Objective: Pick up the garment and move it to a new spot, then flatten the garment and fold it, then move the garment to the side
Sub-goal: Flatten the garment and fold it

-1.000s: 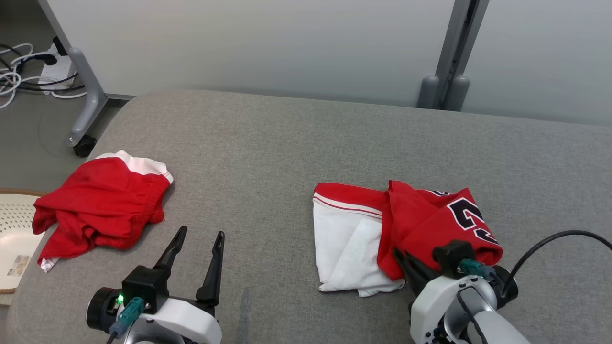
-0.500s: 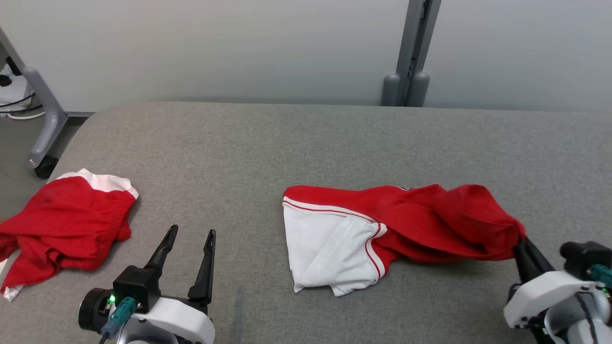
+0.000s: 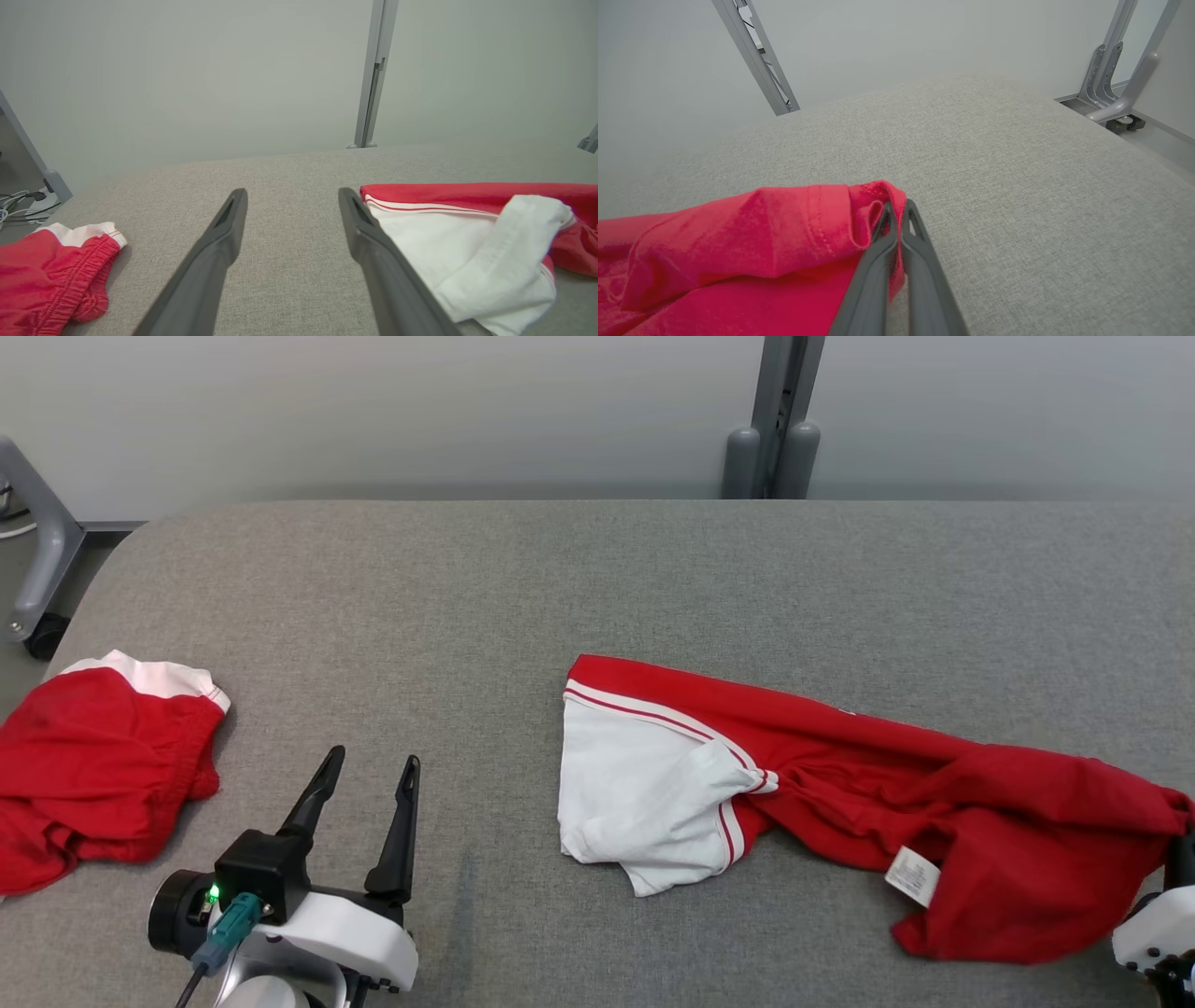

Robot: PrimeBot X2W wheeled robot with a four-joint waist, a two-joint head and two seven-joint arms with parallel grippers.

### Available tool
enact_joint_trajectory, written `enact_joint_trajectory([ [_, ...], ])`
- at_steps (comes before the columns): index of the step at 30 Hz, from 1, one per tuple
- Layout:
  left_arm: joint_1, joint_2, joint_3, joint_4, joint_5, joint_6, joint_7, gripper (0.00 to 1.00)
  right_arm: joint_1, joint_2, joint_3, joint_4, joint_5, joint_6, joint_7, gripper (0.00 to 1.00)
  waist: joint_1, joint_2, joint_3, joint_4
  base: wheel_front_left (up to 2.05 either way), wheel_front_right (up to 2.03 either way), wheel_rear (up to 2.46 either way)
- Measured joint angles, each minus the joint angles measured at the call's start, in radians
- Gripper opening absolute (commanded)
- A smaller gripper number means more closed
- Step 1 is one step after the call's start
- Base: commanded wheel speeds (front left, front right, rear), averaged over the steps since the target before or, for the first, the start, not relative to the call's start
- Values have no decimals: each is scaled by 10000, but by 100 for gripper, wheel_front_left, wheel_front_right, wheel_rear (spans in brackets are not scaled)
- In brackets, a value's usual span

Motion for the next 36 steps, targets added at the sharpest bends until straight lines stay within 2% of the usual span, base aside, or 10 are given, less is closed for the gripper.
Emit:
enact_joint_trajectory([
  [2,-3,25,4,6,-2,0,0,100,-161,21,35,362,6,0,-123,100,0,0,32,-19,0,0,0],
  [5,-2,46,23,-10,-46,38,-31,100,-298,56,136,746,8,0,-493,100,-1,0,22,-75,0,0,0],
  [9,100,69,79,-35,-79,140,-75,100,-191,19,282,495,-104,0,-895,100,-1,1,-139,-143,0,0,0],
  [18,988,253,280,-299,-238,497,-115,100,969,472,1014,-2360,-1114,0,-1078,100,0,0,-896,-397,0,0,0],
  [27,1693,412,316,-709,-261,800,-8,100,2396,940,2370,-4644,-1524,0,-138,100,0,0,-1440,-651,0,0,0],
  [36,1969,533,303,-940,-328,945,182,100,3078,1030,2761,-5647,-1478,0,472,100,0,0,-1596,-791,0,0,0],
])
